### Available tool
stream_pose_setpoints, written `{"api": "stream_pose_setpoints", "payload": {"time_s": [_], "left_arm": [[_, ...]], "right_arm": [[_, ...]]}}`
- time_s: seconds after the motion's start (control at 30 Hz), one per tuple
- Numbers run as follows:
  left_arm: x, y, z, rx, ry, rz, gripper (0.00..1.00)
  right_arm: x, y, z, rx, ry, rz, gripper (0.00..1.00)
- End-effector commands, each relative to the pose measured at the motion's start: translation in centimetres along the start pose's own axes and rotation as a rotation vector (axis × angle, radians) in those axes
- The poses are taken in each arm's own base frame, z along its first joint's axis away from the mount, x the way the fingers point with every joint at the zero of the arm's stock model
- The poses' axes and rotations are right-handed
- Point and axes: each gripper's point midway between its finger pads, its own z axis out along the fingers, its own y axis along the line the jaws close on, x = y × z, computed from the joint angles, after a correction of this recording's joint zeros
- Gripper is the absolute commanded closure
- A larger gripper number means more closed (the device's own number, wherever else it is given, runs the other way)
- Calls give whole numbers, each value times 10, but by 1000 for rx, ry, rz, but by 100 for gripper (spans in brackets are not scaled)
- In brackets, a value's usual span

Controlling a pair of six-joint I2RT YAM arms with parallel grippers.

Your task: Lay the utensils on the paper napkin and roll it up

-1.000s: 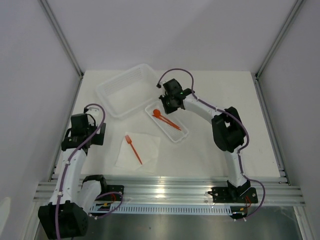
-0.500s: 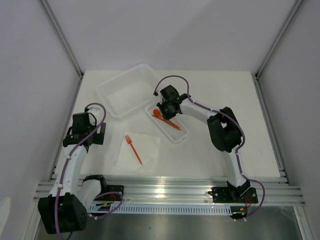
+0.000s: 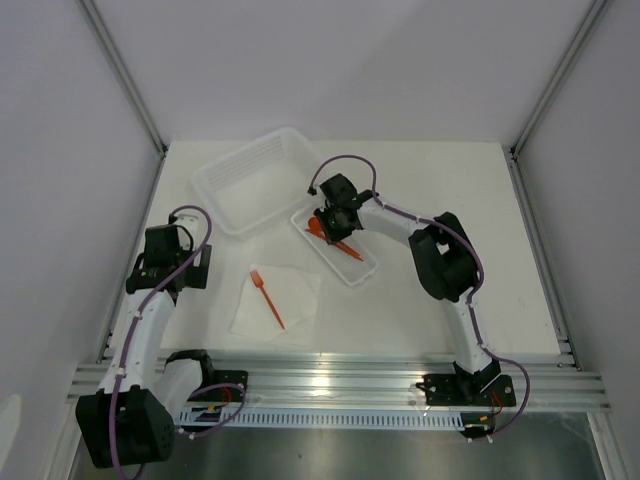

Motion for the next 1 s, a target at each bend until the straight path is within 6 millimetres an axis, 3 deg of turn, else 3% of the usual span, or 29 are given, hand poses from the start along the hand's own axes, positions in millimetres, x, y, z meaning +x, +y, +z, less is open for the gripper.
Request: {"api": "stream_pose_setpoints", "payload": {"time_s": [0.0, 0.2, 0.43, 0.67, 0.83, 0.97], "left_arm": [[-10, 6, -3, -21, -44, -39, 1], [-11, 5, -4, -16, -50, -40, 1], [-10, 4, -4, -15, -50, -39, 0], [-12, 4, -5, -12, -59, -42, 1], [-14, 3, -8, -4, -75, -46, 0], [-16, 3, -11, 1, -92, -48, 1]], "right_arm": [[15, 11, 5, 6, 53, -8, 76], [21, 8, -3, 49, 79, -3, 76], [29, 4, 2, 60, 109, -8, 100], [-13, -2, -35, 116, -10, -37, 100], [-57, 8, -83, 106, -159, -61, 100], [-65, 19, -100, 79, -188, -37, 100]]}}
